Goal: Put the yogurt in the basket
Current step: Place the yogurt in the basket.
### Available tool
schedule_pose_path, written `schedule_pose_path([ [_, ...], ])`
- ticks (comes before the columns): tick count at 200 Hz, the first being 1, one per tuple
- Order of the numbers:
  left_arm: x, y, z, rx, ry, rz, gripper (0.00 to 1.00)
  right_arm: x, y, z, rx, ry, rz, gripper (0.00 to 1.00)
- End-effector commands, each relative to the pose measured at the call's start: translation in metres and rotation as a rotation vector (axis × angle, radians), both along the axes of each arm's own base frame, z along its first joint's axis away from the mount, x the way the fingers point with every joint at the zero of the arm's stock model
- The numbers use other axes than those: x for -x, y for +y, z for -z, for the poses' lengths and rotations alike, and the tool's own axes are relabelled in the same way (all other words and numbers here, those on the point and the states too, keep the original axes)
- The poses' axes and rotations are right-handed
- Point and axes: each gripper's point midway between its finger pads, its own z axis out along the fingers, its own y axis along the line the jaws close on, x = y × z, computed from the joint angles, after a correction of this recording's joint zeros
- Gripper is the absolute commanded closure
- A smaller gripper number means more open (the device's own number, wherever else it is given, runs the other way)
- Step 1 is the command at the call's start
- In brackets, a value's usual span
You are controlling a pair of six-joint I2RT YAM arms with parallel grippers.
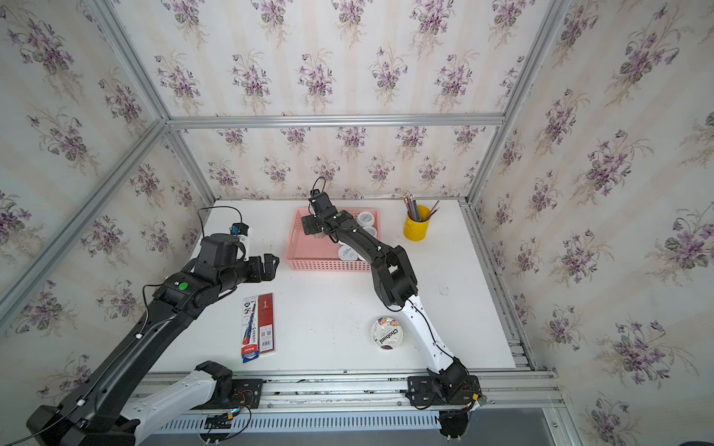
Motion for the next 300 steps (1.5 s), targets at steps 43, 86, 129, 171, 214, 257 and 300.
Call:
schedule_pose_path([
  [43, -0.003, -0.001, -0.003, 0.002, -0.016, 0.002, 0.01, -0.004, -0.002, 0.006, 0.019, -0.016, 0.013, 0.21],
  [86, -0.004, -0.001, -0.003, 0.0, -0.016, 0.002, 0.01, -0.008, -0.006, 0.012, 0.034, -0.023, 0.037, 0.23],
  [129, -0.005, -0.001, -0.003, -0.004, -0.016, -0.001, 0.01, -0.014, -0.013, 0.013, 0.067, -0.05, 0.069, 0.25],
  [171, -0.006, 0.0, -0.002, -0.004, -0.015, -0.004, 0.01, -0.018, -0.016, 0.011, 0.078, -0.076, 0.085, 0.25],
  [214, -0.006, 0.002, -0.002, -0.008, -0.013, -0.012, 0.01, -0.013, -0.005, 0.004, 0.034, -0.063, 0.038, 0.22],
  [257, -0.007, 0.001, -0.003, -0.005, -0.014, -0.011, 0.01, 0.002, 0.006, -0.038, -0.06, -0.042, -0.025, 0.18],
  [300, 0.001, -0.017, -0.008, 0.038, 0.039, 0.085, 0.01, 0.049, -0.019, -0.115, -0.099, -0.057, -0.038, 0.18],
])
